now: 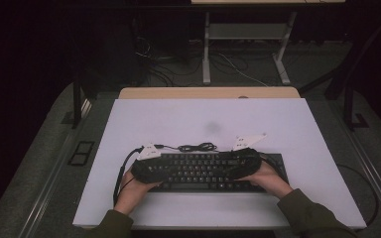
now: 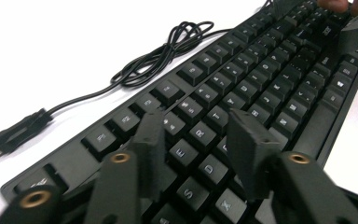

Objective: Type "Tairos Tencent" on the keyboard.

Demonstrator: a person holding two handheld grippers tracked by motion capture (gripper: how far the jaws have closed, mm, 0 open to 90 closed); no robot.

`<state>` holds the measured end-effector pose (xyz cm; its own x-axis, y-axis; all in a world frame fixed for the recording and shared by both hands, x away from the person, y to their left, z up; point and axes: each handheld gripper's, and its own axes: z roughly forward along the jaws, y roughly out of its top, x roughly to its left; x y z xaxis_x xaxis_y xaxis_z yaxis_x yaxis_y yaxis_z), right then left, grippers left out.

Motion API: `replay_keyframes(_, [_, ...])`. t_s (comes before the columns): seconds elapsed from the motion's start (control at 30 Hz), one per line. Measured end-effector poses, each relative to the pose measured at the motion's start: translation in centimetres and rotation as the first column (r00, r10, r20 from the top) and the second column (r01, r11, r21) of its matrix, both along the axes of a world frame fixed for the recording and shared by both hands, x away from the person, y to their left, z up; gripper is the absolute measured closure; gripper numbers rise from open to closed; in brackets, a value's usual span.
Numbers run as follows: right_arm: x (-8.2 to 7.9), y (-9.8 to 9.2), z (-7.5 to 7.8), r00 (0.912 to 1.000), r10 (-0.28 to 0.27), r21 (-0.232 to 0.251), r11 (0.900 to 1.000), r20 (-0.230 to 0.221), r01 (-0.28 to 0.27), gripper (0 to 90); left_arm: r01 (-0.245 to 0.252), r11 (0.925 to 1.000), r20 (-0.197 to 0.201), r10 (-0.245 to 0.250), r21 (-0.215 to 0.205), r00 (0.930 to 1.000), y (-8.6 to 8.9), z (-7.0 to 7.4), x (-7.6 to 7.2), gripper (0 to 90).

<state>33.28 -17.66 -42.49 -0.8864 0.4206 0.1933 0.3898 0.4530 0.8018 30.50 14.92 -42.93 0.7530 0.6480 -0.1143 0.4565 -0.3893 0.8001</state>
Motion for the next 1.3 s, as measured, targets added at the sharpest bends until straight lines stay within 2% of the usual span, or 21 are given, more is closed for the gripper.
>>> replay_keyframes(0.17, [0.2,0.5,0.0,0.9999,0.015,0.001,1.000,0.003,-0.015,28.7,-0.008,1.0000,-0.008,0.008,0.001,0.9999,0.7,0.0,-0.2,73.1])
replay_keyframes(0.47, [0.4,1.0,-0.1,0.9996,0.030,0.003,1.000,0.000,-0.030,28.5,-0.009,1.0000,-0.021,0.009,0.000,0.9997,1.6,0.1,-0.7,88.0])
replay_keyframes(0.87, [0.7,1.8,0.0,0.9988,0.049,0.002,0.999,0.003,-0.049,28.4,-0.031,0.9994,-0.029,0.032,0.016,0.9991,2.7,-0.2,-1.2,89.1])
replay_keyframes(1.3, [0.8,1.9,0.0,0.9986,0.053,0.001,0.999,0.002,-0.053,28.4,-0.028,0.9988,-0.044,0.030,0.040,0.9986,2.4,-0.7,-1.2,89.2])
